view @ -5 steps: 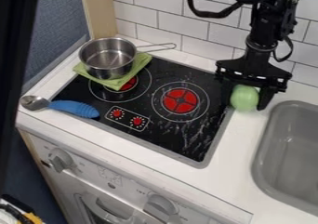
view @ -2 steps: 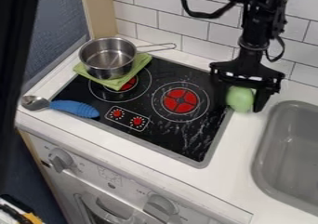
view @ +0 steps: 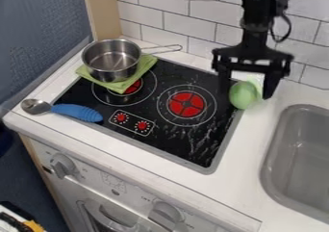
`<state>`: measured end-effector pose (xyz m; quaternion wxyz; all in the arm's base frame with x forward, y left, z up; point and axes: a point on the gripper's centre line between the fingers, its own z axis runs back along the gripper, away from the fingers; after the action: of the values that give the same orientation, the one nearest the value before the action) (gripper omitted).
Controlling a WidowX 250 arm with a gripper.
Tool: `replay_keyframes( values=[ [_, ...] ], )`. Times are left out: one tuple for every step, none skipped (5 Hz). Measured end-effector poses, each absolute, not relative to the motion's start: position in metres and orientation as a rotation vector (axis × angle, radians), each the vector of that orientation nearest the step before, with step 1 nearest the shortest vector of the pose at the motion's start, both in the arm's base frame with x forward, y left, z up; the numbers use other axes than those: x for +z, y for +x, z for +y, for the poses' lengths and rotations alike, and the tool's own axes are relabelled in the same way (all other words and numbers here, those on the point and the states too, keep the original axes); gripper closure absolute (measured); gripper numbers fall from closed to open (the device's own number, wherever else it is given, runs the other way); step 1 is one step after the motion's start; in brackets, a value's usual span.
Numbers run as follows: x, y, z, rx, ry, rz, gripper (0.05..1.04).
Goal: Move the green object between the stove and the sink
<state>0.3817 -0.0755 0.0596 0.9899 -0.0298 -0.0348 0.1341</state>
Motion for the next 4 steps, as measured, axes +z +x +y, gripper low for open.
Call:
replay_keyframes(
  values=[
    [0.0681,0.3779,-0.0718,0.280,-0.063,-0.056,0.083],
    [0.0675,0.3758,-0.0694,0.271,-0.045,-0.055,0.083],
    [0.0678,0.3759,-0.0629,0.280,-0.032,-0.051,0.083],
    [0.0666,0.3758,-0.0625,0.272,-0.018,-0.053,0.083]
  ],
)
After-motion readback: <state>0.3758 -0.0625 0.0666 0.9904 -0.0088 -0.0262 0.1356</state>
